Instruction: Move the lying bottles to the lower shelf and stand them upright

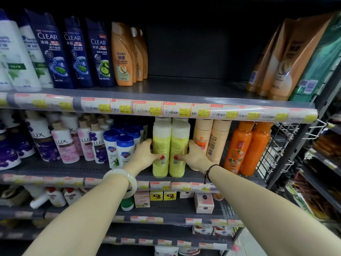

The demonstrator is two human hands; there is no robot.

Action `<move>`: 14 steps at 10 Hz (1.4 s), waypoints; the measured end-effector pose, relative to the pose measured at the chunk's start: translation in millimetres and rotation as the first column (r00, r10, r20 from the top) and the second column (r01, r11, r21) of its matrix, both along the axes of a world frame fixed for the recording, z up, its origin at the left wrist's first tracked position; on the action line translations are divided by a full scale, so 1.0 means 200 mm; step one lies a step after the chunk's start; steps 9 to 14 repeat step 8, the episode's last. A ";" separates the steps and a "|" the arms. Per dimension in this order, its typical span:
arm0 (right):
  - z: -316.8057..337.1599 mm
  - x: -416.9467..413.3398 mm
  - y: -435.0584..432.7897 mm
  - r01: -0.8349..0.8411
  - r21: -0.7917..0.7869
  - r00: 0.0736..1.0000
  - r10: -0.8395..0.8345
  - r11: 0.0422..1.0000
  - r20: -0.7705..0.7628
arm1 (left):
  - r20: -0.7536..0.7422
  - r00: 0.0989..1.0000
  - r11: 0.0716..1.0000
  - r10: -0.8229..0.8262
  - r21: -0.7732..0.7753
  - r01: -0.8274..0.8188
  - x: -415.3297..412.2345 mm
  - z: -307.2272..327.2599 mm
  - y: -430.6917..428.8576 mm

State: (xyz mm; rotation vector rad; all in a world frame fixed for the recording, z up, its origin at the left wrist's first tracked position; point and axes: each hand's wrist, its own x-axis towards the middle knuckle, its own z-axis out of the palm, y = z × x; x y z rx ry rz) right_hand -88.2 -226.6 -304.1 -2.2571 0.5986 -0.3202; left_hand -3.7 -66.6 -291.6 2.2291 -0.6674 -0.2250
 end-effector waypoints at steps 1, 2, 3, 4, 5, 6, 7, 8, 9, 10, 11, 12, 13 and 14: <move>-0.01 -0.01 -0.01 -0.010 -0.013 1.000 0.010 1.000 -0.008 | -0.019 1.000 1.000 -0.001 -0.012 0.000 0.00 0.00 -0.01; -0.02 -0.01 -0.01 -0.002 -0.024 1.000 0.002 1.000 -0.002 | -0.003 1.000 1.000 0.001 0.009 -0.001 0.00 0.01 -0.02; -0.01 -0.01 0.00 -0.014 -0.037 1.000 0.013 0.999 -0.026 | 0.009 1.000 0.999 0.005 0.039 -0.006 -0.01 0.02 -0.03; 0.01 -0.02 0.00 -0.034 -0.071 0.996 0.028 0.997 -0.083 | 0.009 1.000 0.997 0.000 0.083 0.000 -0.01 0.03 -0.02; 0.06 -0.06 0.00 -0.056 -0.156 0.984 0.028 0.986 -0.176 | 0.014 1.000 0.989 -0.010 0.149 0.008 -0.01 0.05 -0.01; 0.10 -0.11 -0.01 -0.085 -0.228 0.972 0.030 0.970 -0.233 | 0.040 0.999 0.968 -0.017 0.251 0.006 -0.03 0.10 0.00; 0.18 -0.17 -0.01 -0.120 -0.261 0.957 0.041 0.958 -0.288 | 0.048 0.994 0.886 -0.095 0.460 0.062 -0.08 0.18 -0.01; 0.24 -0.23 -0.01 -0.180 -0.259 0.949 0.098 0.949 -0.298 | -0.030 0.978 0.797 -0.208 0.574 0.187 -0.12 0.25 -0.04; 0.24 -0.23 -0.01 -0.180 -0.259 0.949 0.098 0.949 -0.298 | -0.030 0.978 0.797 -0.208 0.574 0.187 -0.12 0.25 -0.04; 0.24 -0.23 -0.01 -0.180 -0.259 0.949 0.098 0.949 -0.298 | -0.030 0.978 0.797 -0.208 0.574 0.187 -0.12 0.25 -0.04; 0.24 -0.23 -0.01 -0.180 -0.259 0.949 0.098 0.949 -0.298 | -0.030 0.978 0.797 -0.208 0.574 0.187 -0.12 0.25 -0.04; 0.24 -0.23 -0.01 -0.180 -0.259 0.949 0.098 0.949 -0.298 | -0.030 0.978 0.797 -0.208 0.574 0.187 -0.12 0.25 -0.04; 0.24 -0.23 -0.01 -0.180 -0.259 0.949 0.098 0.949 -0.298 | -0.030 0.978 0.797 -0.208 0.574 0.187 -0.12 0.25 -0.04; 0.24 -0.23 -0.01 -0.180 -0.259 0.949 0.098 0.949 -0.298 | -0.030 0.978 0.797 -0.208 0.574 0.187 -0.12 0.25 -0.04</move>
